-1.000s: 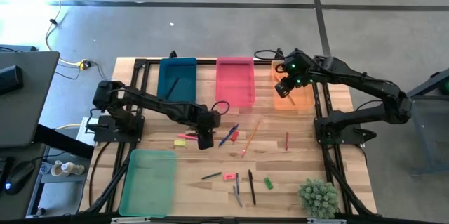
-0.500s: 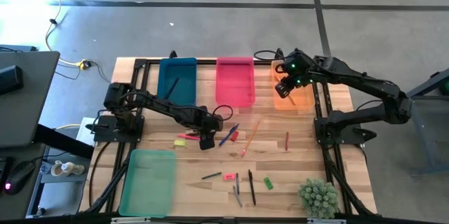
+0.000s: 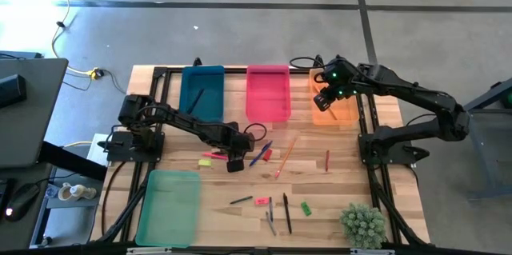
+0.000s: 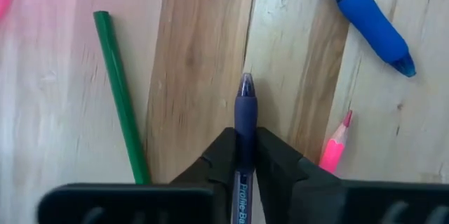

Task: Sort crayons/erasers/pens/pencils in bins
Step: Put the violet pen into the blue bin

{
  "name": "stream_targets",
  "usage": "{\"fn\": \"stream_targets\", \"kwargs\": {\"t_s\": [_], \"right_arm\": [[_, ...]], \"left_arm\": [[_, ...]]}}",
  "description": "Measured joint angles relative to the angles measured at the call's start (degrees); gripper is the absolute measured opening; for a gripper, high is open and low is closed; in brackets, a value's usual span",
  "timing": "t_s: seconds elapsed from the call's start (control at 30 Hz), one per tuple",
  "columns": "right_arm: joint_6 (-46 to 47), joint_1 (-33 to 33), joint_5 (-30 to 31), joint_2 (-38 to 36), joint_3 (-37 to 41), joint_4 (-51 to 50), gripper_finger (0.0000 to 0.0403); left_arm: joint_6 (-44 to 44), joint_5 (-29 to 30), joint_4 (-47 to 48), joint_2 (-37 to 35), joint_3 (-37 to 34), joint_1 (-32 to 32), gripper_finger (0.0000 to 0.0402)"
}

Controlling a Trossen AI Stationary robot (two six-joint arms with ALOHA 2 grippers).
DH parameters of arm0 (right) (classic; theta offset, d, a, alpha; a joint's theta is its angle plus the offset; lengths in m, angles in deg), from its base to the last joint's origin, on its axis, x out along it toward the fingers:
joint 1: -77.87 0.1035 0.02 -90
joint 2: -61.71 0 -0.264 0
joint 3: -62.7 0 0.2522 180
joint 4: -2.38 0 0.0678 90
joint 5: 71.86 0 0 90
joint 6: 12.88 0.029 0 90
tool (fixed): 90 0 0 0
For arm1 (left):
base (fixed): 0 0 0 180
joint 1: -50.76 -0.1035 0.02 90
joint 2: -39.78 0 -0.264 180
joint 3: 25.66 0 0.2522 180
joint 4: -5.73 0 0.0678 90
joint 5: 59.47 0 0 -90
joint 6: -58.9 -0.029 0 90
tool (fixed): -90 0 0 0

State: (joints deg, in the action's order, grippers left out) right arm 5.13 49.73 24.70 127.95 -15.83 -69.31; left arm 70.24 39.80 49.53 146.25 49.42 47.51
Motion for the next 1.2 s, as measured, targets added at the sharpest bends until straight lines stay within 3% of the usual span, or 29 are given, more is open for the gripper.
{"fn": "stream_targets", "kwargs": {"t_s": [0.37, 0.77, 1.2], "right_arm": [[-0.1, 0.0, 0.0, 0.0, 0.0, 0.0, 0.0121], [-0.3, 0.0, -0.1, 0.0, 0.0, -0.1, 0.0121], [-1.6, 0.0, -0.1, 0.0, 0.0, -0.1, 0.0121]], "left_arm": [[1.0, -2.0, 0.3, -0.8, -0.1, -0.1, 0.0011], [5.8, -2.5, 3.5, -11.2, -0.1, -1.3, 0.0009], [9.7, 11.2, 13.2, -28.9, -0.1, -10.4, 0.0008]]}}
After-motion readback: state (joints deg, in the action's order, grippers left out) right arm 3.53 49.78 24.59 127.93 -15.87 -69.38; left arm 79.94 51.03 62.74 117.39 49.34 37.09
